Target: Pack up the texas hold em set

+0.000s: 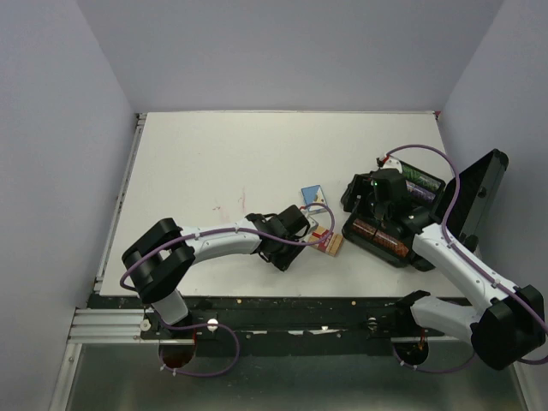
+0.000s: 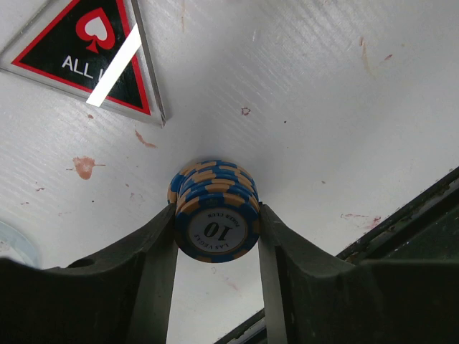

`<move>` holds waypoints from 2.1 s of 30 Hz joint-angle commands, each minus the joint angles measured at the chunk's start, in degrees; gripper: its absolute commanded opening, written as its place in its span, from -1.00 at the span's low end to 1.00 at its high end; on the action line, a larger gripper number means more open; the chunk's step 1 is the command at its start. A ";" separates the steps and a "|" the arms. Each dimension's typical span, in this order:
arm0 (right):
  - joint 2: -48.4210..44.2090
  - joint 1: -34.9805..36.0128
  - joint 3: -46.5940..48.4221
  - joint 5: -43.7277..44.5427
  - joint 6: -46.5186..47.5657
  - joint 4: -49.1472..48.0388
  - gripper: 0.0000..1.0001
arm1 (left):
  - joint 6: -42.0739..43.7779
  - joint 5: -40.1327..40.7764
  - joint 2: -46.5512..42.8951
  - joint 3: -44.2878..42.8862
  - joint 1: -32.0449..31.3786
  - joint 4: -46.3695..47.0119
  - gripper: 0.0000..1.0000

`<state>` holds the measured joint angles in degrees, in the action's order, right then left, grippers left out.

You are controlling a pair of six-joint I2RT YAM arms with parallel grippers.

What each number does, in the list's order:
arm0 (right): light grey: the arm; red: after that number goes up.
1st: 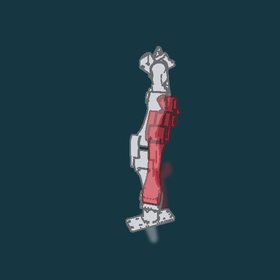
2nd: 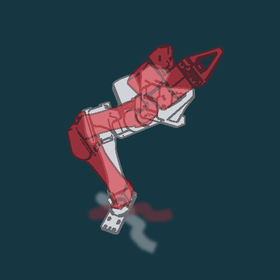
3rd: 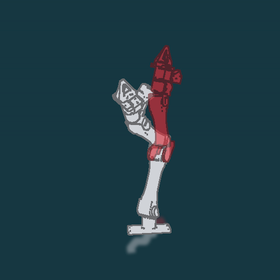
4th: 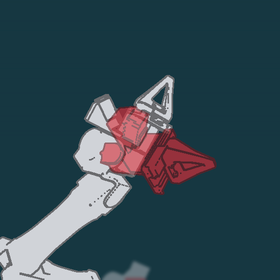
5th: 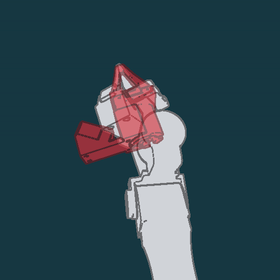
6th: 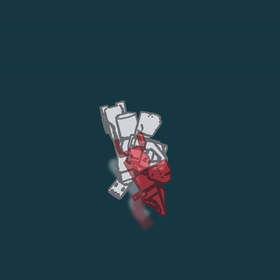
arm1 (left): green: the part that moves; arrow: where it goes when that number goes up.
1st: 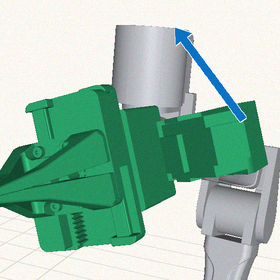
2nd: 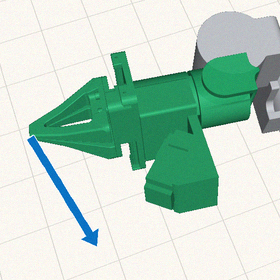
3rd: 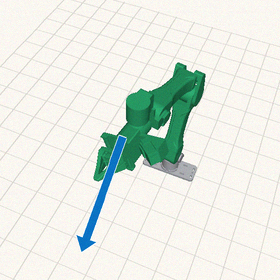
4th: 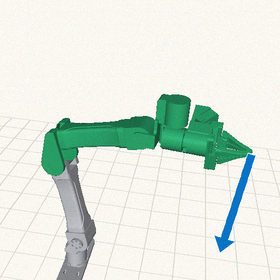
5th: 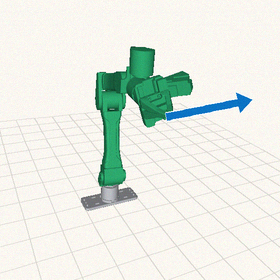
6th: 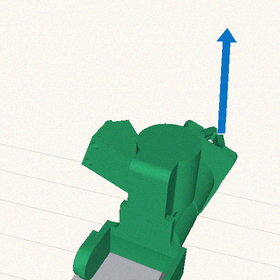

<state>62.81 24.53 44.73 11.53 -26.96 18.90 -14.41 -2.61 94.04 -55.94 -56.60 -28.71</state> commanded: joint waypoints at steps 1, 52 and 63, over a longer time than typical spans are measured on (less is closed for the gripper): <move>-1.02 -0.10 -1.31 0.25 -0.29 -0.79 0.64 | 0.35 -0.38 1.67 -1.01 -0.71 0.06 -0.10; 14.18 10.97 -18.72 -58.99 -29.82 -40.87 0.25 | 10.02 -5.39 -15.29 0.92 -5.01 0.14 -0.37; 19.28 13.78 -18.54 -59.43 -30.08 -43.41 -0.05 | 9.93 -3.63 -15.82 1.27 -5.01 0.67 -0.38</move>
<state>80.66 37.26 26.24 -46.02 -56.97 -22.33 -5.30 -6.74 80.14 -55.35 -61.28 -29.45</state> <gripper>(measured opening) 0.511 0.513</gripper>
